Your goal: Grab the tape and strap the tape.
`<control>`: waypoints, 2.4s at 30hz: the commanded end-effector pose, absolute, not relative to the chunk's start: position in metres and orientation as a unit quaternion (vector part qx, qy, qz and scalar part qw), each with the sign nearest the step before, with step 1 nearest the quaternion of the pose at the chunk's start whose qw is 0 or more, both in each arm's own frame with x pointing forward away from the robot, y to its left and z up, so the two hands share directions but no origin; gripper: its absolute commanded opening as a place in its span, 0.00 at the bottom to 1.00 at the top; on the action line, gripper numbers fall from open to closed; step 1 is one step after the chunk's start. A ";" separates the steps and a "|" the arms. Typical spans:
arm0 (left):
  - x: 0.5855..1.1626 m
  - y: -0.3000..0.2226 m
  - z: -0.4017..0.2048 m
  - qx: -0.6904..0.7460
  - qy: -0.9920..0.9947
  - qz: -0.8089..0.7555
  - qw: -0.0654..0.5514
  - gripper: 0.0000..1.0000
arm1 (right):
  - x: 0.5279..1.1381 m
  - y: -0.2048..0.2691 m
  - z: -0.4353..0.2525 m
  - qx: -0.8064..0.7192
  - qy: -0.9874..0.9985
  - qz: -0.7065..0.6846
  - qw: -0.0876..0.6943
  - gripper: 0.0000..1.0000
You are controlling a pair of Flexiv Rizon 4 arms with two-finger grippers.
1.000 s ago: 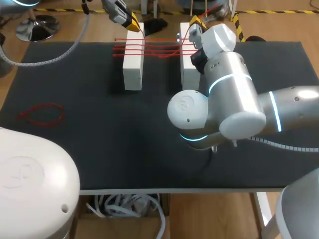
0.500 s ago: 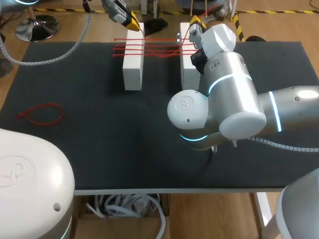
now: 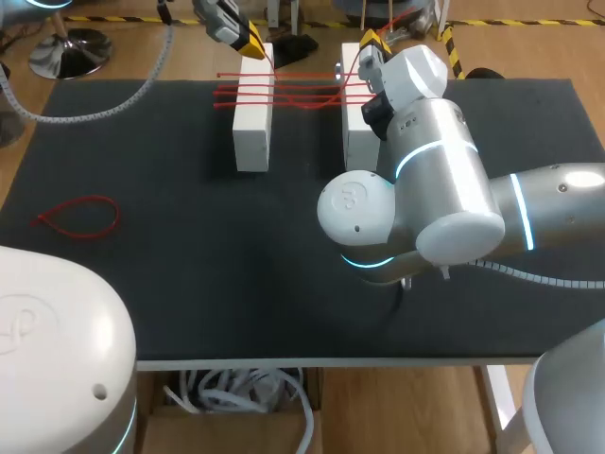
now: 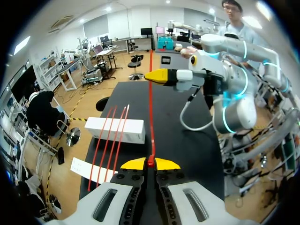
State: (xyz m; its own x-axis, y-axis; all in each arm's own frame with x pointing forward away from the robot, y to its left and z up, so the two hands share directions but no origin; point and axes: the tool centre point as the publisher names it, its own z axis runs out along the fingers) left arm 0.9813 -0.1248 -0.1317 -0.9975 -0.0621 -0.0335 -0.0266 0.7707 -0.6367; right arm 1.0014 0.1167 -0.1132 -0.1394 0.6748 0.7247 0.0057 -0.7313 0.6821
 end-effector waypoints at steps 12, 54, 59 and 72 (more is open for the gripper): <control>0.982 -0.125 -0.131 -0.023 0.941 -0.336 0.025 0.00 | 1.009 0.119 -0.103 0.609 0.349 0.664 0.258 0.00; 0.982 -0.125 -0.131 -0.023 0.941 -0.336 0.025 0.00 | 0.997 0.140 -0.072 0.356 0.634 0.328 0.603 0.00; 0.982 -0.125 -0.131 -0.023 0.941 -0.336 0.025 0.00 | 0.999 0.146 -0.069 0.327 0.650 0.298 0.618 0.00; 0.982 -0.125 -0.131 -0.023 0.941 -0.336 0.025 0.00 | 0.998 0.153 -0.060 0.236 0.691 0.197 0.654 0.00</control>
